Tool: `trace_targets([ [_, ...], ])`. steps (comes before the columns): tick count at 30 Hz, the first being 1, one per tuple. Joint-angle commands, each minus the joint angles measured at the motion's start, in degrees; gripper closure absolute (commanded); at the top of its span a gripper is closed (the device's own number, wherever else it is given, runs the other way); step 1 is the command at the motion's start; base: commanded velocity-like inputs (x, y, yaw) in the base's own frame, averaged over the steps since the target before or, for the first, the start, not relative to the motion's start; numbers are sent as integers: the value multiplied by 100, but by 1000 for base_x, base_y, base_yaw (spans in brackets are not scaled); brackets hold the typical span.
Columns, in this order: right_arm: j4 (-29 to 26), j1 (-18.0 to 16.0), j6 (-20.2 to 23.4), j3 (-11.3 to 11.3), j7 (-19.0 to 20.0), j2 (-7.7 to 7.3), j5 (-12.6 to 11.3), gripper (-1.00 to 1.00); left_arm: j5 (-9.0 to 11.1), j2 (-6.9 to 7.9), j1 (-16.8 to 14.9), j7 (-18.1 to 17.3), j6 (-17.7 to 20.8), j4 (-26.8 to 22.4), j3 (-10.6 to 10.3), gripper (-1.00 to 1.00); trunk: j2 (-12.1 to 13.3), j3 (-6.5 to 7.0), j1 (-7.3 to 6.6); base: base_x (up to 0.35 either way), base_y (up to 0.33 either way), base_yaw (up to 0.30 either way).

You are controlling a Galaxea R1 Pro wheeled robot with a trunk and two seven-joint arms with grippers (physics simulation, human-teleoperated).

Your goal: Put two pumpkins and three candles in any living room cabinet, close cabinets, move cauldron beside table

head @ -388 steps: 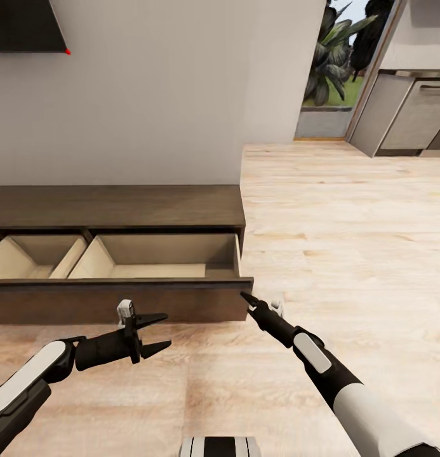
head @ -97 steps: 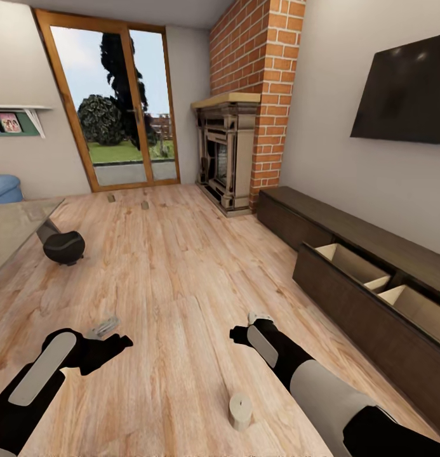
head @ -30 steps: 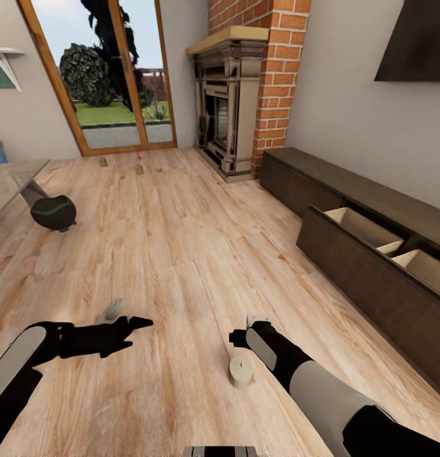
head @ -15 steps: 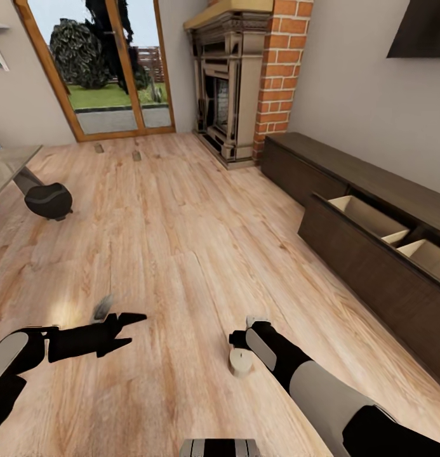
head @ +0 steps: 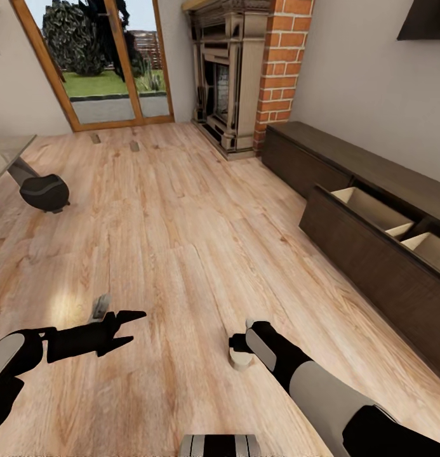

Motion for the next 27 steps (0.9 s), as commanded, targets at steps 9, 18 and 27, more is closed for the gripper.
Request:
trace_targets([
  [9, -11, -3, -10, 41, -51, 0, -51, -100, 203, 115, 130, -816, 10, 131, 21, -100, -8, -94, 9, 0, 0, 0],
  [18, -17, -4, -17, 47, -49, -5, -51, -100, 205, 145, 167, -958, 8, 142, 22, -100, -8, -94, 9, 78, 0, 0],
  [27, -17, -5, -25, 47, -55, -8, -35, -100, 203, 146, 172, -960, 8, 137, 22, -100, -8, -94, 9, 156, 0, 0],
])
